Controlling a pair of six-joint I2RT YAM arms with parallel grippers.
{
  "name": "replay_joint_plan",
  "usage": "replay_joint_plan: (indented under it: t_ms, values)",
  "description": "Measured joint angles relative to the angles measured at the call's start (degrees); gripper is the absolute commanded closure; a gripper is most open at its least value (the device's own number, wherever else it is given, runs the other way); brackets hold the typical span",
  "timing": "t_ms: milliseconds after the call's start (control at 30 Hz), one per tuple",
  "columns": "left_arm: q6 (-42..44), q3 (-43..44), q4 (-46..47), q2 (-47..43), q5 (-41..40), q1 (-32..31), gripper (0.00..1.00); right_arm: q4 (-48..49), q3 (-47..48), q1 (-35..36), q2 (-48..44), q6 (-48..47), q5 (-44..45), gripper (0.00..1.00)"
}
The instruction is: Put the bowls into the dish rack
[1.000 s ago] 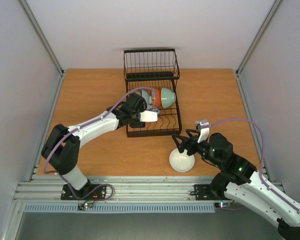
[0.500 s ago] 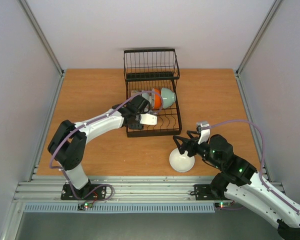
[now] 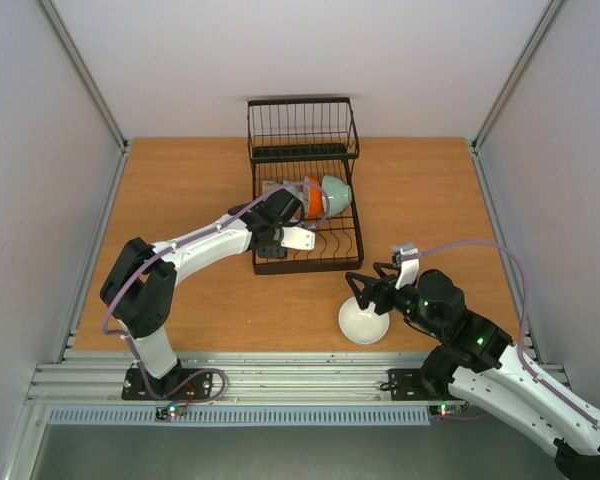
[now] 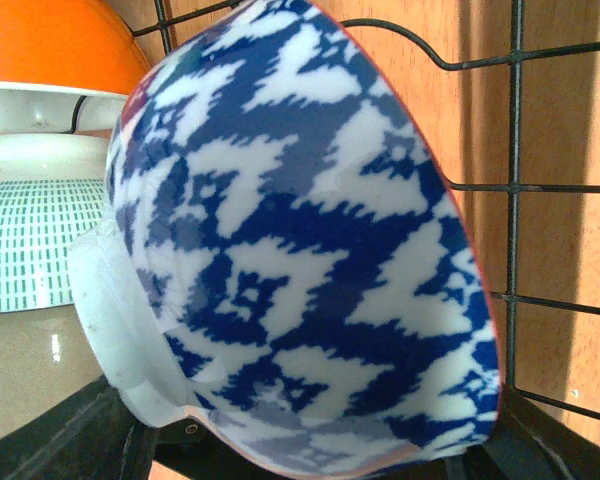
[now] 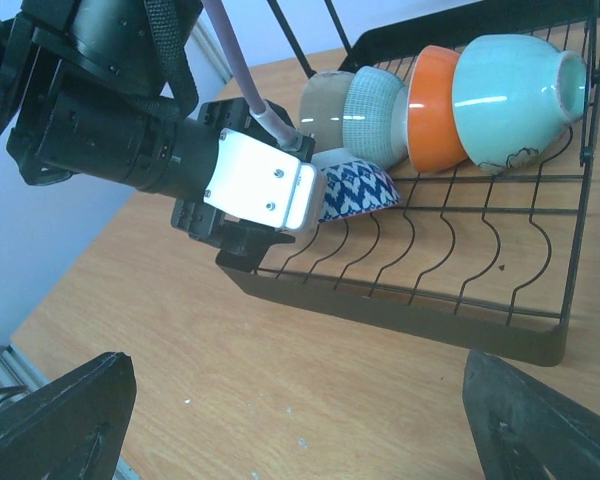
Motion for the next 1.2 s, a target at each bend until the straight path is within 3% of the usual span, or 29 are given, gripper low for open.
replay_joint_plan:
  t_ms: [433,1200]
  values:
    - [-0.4,0.0,-2.0,0.7,0.7,-0.7,0.1,0.0,0.0,0.0,-0.4,0.0,0.0,0.09]
    - [-1.8,0.3,-3.9,0.7,2.7,-0.8,0.01,0.0,0.0,0.0,-0.5,0.0,-0.6,0.09]
